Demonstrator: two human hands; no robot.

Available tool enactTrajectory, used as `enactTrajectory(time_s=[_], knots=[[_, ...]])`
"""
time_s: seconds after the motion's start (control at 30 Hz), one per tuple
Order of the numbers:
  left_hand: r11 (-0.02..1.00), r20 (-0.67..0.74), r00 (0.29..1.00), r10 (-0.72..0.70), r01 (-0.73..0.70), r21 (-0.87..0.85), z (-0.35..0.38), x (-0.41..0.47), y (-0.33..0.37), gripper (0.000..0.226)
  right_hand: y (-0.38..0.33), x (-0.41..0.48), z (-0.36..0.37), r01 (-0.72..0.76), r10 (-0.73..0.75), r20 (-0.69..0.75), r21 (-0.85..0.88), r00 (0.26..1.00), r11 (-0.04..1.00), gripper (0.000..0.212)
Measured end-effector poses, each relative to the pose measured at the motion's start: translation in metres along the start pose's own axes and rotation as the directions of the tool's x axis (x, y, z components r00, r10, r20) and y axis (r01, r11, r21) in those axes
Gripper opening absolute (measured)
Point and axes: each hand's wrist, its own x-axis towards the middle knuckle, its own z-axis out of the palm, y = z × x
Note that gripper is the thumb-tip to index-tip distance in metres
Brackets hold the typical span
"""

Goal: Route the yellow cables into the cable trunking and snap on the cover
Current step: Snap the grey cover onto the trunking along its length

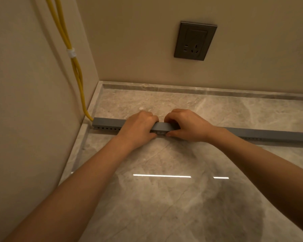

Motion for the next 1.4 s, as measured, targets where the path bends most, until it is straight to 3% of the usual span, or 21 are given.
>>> enactTrajectory(time_s=[0.33,0.5,0.63,0.83,1.07,1.2,1.4], knots=[[0.976,0.095,0.986,-0.137,0.150,-0.155,0.001,0.010,-0.008,0.044,-0.002,0.010,-0.012,-0.002,0.004,0.117,-0.010,0.993,1.000,0.030],[0.973,0.123,0.986,-0.116,0.137,-0.187,0.001,0.011,-0.012,0.052,-0.006,0.008,-0.014,0.051,-0.038,0.098,-0.139,0.995,0.989,0.028],[0.971,0.082,0.991,-0.105,0.120,-0.206,0.002,0.007,-0.014,0.048,-0.007,0.008,-0.015,0.061,-0.047,0.104,-0.137,0.994,0.989,0.028],[0.964,0.146,0.982,-0.120,0.151,-0.220,0.001,0.012,-0.015,0.054,-0.006,0.012,-0.016,0.075,-0.054,0.134,-0.156,0.989,0.985,0.028],[0.978,-0.011,1.000,-0.001,-0.001,-0.210,0.007,-0.001,-0.019,0.038,-0.001,0.015,-0.017,0.026,-0.016,0.148,-0.062,0.989,0.998,0.025],[0.983,-0.111,0.994,0.012,-0.032,-0.183,0.009,-0.005,-0.017,0.047,0.002,0.015,-0.017,-0.011,0.010,0.148,0.010,0.989,1.000,0.024],[0.979,-0.054,0.998,-0.022,0.011,-0.203,0.007,-0.001,-0.015,0.051,0.005,0.007,-0.008,-0.026,0.020,0.087,0.074,0.996,0.997,0.029]])
